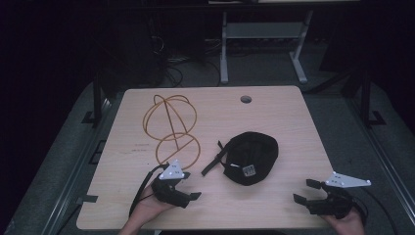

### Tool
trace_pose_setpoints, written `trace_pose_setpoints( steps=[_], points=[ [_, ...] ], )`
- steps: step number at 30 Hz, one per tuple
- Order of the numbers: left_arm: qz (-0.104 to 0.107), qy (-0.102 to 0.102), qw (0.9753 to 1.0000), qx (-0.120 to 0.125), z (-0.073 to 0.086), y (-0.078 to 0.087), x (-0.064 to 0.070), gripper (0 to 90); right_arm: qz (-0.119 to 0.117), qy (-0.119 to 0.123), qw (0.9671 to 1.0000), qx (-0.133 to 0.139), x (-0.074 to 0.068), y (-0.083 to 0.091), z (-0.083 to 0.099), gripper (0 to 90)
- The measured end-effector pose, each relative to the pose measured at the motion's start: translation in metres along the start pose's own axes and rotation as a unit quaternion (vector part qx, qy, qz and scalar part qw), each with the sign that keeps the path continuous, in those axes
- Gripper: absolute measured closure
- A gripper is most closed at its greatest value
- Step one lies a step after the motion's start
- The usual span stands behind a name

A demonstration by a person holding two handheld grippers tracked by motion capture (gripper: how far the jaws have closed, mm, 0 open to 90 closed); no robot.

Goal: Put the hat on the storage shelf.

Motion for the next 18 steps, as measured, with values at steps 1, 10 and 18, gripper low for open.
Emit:
trace_pose_setpoints(
  steps=[1,10,18],
  points=[
    [0.0,0.0,1.0,-0.002,0.0,0.0,0.0,20.7,0.0,0.004,1.0,-0.004,0.0,0.0,0.001,14.7],
    [0.005,0.003,0.9999,0.009,-0.003,0.002,0.005,20.6,-0.005,0.007,0.9999,-0.006,-0.008,-0.002,0.0,14.7],
    [0.004,-0.003,0.9998,0.018,-0.012,0.002,0.012,20.1,-0.015,0.009,0.9998,0.001,-0.016,-0.003,-0.003,14.5]
  ],
)
Point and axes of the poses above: each handheld gripper's, and its own axes: y roughly backward along the jaws, z roughly out of its underside, x roughly to its right, the point moved 9 cm from there along -y, roughly forward along the jaws, and after that the axes turned 8 degrees about x, right-handed, at the moved point
